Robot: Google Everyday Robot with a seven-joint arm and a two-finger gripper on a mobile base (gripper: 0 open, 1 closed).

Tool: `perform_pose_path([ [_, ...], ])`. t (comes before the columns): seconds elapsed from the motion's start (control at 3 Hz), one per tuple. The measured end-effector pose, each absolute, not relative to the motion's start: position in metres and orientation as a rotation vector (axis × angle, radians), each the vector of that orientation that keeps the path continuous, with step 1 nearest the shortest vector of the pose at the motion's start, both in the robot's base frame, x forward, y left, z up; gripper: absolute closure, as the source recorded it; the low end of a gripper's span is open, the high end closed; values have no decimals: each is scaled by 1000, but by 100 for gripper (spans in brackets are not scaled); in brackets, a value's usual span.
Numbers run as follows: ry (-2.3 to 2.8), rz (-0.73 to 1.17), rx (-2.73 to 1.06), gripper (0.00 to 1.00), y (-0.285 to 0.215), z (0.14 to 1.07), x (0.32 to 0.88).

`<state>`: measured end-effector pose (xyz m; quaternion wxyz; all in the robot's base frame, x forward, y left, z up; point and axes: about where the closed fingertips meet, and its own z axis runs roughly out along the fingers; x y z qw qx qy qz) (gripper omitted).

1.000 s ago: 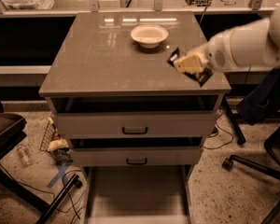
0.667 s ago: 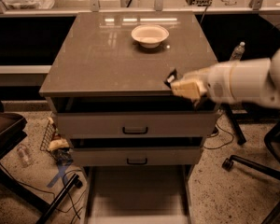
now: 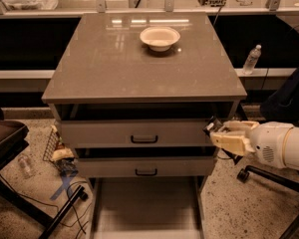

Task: Place rxbar chocolate into bottom drawer

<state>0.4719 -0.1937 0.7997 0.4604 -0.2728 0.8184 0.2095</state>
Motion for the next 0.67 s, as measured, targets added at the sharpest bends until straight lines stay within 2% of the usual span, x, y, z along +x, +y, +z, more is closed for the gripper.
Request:
perform_pose_path([
  [0.67,2072,463,-732,100,-175,767,466],
])
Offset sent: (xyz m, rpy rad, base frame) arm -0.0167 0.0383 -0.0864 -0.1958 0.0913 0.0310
